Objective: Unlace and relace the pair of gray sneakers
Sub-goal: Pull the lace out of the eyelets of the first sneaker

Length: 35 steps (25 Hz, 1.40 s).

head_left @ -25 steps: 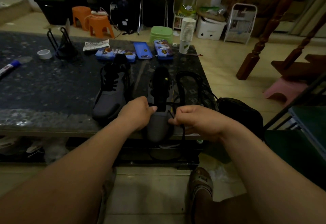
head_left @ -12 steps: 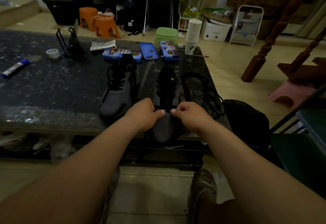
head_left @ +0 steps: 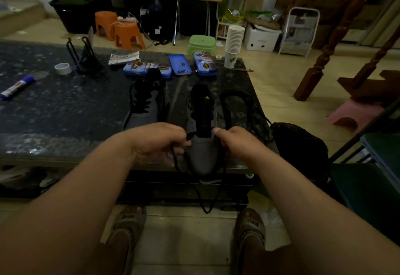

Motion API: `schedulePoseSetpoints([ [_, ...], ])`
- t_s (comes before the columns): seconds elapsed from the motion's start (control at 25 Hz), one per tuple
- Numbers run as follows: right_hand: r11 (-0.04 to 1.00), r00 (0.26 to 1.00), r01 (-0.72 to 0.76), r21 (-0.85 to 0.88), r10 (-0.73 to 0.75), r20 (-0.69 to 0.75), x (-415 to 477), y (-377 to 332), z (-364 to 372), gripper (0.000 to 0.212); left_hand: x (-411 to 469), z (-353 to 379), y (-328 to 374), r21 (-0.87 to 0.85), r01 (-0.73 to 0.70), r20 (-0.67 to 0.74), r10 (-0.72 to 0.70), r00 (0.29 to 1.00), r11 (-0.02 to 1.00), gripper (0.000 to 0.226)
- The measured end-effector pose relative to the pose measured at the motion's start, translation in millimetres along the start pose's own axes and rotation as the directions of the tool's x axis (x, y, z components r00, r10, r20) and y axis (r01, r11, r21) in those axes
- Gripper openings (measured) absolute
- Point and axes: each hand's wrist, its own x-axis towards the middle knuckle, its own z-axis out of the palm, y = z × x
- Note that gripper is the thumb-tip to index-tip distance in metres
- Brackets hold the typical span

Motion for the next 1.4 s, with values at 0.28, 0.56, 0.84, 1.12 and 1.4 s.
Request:
schedulePoseSetpoints([
  [0.28,0.984,0.985,0.146,-0.105,-0.154,-0.075,0.6,0.0,8.1,0.032,37.0,35.6,-15.7,0.693,0.065,-0.448,0.358,0.819,0.718,0.035],
  [0.56,0.801,0.982,-0.138,0.582,0.034,0.187,0.0,-1.4,-32.4,0.019,28.5,13.7,-1.7,-0.008,-0.043,-0.351,0.037,0.936,0.999,0.015],
  [0.84,0.991,0.982,0.038,-0.130,-0.060,-0.177,14.3,3.3,3.1,0.038,52.8,34.5,-16.0,0.669,0.078,-0.476,0.346,0.808,0.739,0.042],
  [1.12,0.964,0.984,0.093,-0.249,-0.127,-0.122,13.2,1.9,-4.0,0.031,46.7,18.5,-7.7,0.356,-0.091,-0.365,0.228,0.903,0.930,0.037],
  [1.4,0.922,0.997,-0.078,0.378,0.078,0.016,9.9,-5.0,-6.4,0.021,21.5,1.3,-3.9,0.127,-0.059,-0.354,0.101,0.930,0.990,0.028],
])
